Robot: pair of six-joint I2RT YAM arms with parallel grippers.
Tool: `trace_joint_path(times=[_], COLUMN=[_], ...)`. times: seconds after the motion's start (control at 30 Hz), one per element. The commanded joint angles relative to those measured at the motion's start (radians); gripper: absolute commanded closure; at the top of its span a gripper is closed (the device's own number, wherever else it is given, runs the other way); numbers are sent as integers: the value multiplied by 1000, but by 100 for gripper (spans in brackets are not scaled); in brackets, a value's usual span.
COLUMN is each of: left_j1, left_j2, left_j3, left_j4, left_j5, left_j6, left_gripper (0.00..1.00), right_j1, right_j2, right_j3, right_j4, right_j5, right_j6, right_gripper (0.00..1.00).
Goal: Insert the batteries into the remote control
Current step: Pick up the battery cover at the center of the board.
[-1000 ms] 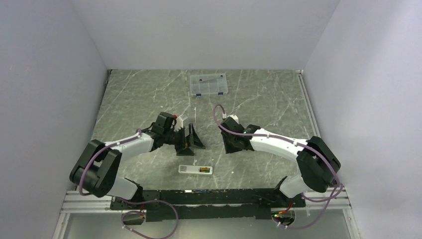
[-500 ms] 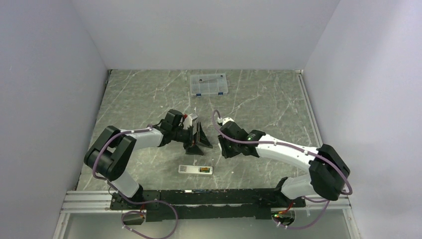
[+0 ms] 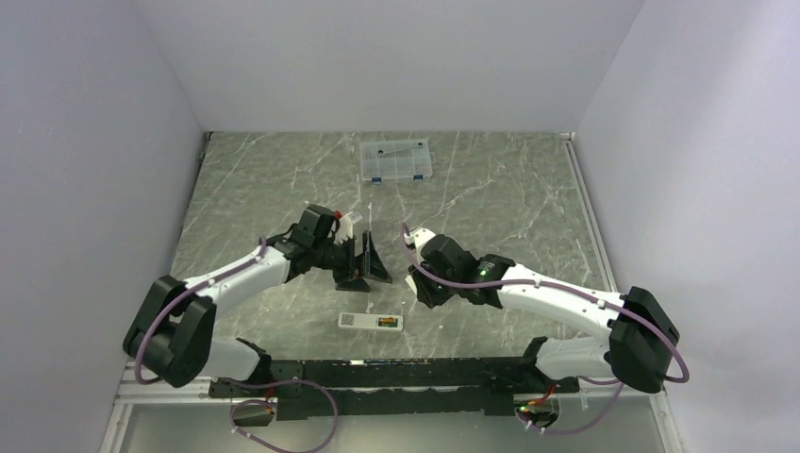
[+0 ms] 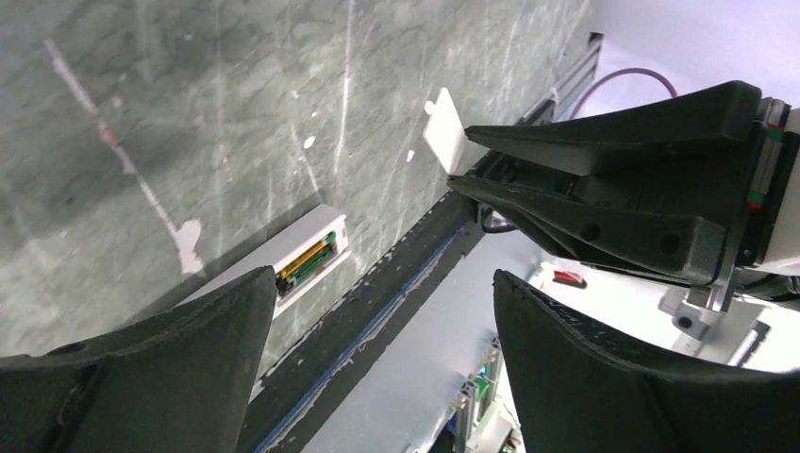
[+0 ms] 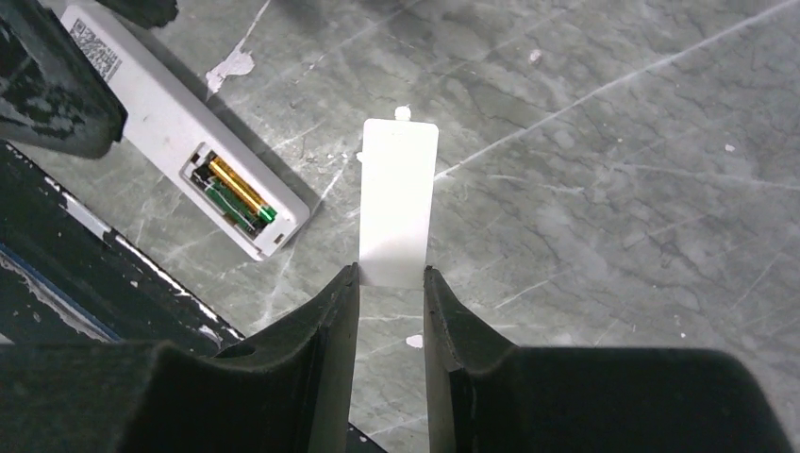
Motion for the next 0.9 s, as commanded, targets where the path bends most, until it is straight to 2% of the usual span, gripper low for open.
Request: trace_joint_path(times=[0.0, 0.17, 0.4, 0.87], left_j1=[-4, -1, 2, 4], left_j2=[-102, -255, -444, -596], left_j3=[6, -37, -124, -213], left_j4=[-144, -239, -285, -351], left_j5=[-129, -262, -336, -382], left_j6=[44, 30, -1, -48], left_gripper=[10, 9, 8, 7], right_j1=[30, 68, 124, 188], right_j2=[1, 5, 44, 125], right_j3=[64, 95, 127, 150], right_j4=[20, -2, -54, -111], right_j5=[-22, -22, -57, -197], right_j6=[-87, -165, -321, -585], right_gripper=[98, 99, 98, 95])
